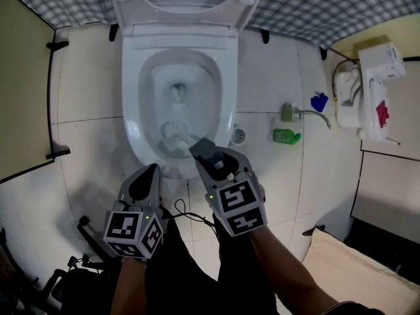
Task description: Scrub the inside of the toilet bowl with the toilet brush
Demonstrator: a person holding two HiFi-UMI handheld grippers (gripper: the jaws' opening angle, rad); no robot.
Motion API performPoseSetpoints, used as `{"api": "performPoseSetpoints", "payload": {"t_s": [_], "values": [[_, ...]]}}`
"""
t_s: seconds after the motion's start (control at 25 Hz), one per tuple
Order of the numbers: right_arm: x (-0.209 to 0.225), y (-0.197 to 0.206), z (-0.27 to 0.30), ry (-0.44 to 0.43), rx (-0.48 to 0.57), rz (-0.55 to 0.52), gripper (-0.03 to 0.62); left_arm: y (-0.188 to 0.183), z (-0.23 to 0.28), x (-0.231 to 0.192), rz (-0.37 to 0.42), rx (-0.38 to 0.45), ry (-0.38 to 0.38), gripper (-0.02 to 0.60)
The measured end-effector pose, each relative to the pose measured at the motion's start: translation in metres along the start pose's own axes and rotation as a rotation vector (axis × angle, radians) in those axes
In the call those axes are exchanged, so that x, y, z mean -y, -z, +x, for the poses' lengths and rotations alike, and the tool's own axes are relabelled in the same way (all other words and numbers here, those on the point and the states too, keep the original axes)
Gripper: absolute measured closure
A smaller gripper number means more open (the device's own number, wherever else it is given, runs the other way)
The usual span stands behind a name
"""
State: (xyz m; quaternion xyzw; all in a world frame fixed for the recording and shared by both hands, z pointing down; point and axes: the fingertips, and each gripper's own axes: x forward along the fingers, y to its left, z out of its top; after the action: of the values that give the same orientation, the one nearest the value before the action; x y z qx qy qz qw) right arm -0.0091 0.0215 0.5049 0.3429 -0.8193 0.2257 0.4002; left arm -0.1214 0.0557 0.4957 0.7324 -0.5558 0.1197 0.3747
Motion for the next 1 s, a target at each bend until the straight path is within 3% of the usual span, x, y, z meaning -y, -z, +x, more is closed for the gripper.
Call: {"api": "performPoseSetpoints", "payload": {"t_s": [0.28,0.48,0.56,0.8,1.0], "values": [[0.042,0.016,-0.015,0.121,-0.067,-0.004,0.404,-0.003,0.006,0.007,-0.002,0.004,0.018,0.574],[0.051,0.014,-0.033,0.161,-0.088,-0.032,0.404,-0.002,0.004,0.007,-0.008,0.005,0.018,0.574],[0.044,0.007,-0.041,0.125,-0.057,-0.047,0.404,-0.003,0.004,0.008,-0.009,0.007,0.018,0.574],[-0.010,-0.005,-0.032,-0.095,0.006,0.013,0.404,-0.004,0.003,0.007,-0.007,0.008,0.017,0.574],[-0.018,-0.002,-0.020,-0.133,-0.036,-0.004,0.404,-0.002,0.000,0.003,-0.004,0.003,0.008,0.574]]}}
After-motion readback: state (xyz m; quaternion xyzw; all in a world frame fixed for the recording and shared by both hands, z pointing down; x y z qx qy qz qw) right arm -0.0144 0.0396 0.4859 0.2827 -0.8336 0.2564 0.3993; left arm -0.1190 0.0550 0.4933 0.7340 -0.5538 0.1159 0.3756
